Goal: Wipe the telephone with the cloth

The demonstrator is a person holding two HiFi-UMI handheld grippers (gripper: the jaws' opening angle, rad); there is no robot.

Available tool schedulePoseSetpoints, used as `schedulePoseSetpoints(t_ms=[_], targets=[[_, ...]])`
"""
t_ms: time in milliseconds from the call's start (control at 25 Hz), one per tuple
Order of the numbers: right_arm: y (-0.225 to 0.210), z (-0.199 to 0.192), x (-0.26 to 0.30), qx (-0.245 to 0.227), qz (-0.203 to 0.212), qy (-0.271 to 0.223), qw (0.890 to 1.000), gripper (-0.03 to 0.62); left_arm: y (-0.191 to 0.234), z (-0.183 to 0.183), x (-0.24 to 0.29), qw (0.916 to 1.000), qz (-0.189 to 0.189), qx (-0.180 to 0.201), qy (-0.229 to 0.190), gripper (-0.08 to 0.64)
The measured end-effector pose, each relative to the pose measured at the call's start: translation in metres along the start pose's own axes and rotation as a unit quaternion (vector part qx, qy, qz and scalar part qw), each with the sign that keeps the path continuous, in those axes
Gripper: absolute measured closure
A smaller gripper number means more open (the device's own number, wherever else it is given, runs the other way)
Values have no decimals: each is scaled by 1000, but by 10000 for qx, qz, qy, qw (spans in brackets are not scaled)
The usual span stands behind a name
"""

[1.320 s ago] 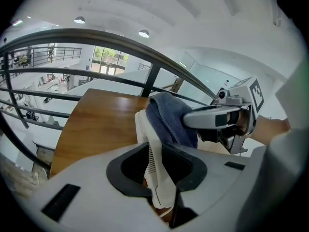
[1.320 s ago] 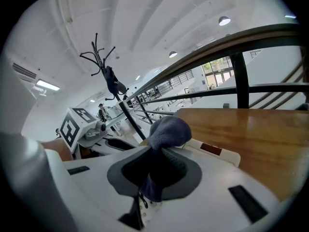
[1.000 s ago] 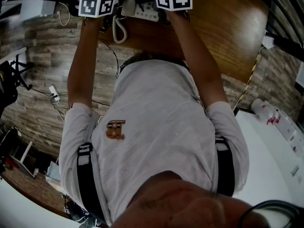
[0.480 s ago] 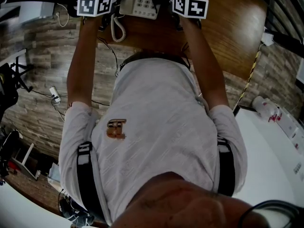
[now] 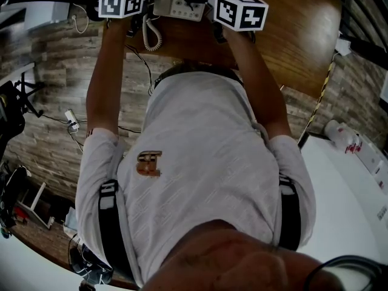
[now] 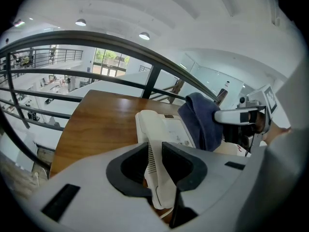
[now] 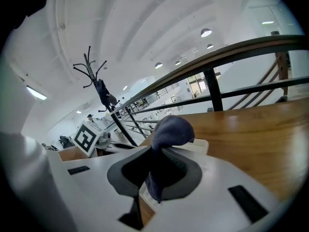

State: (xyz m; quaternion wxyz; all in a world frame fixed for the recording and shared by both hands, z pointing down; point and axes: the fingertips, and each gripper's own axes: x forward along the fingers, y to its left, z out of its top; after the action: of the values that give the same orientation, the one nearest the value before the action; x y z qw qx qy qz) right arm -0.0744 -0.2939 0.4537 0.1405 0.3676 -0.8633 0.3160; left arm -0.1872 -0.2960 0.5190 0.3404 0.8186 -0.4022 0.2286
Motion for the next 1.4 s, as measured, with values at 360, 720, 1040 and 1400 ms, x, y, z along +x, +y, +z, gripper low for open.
schedulePoseSetpoints(t_ms=[360,720,1040,1400], targets=[[50,-28,41,184,645,302,9973,532,-5,-1,1,10000,-37,-42,-38,465],[23,-46,53,250,125,570,9980,532,-9,1,1,10000,-48,-24,-52,465],[-10,-58,39,310,-292,668,9969,532,-7,2,1,10000,-43,-19,-53,465],[-49,-68,6,541,-690,628,9942,532,-4,2,0,10000,-30,-29,-32,465]])
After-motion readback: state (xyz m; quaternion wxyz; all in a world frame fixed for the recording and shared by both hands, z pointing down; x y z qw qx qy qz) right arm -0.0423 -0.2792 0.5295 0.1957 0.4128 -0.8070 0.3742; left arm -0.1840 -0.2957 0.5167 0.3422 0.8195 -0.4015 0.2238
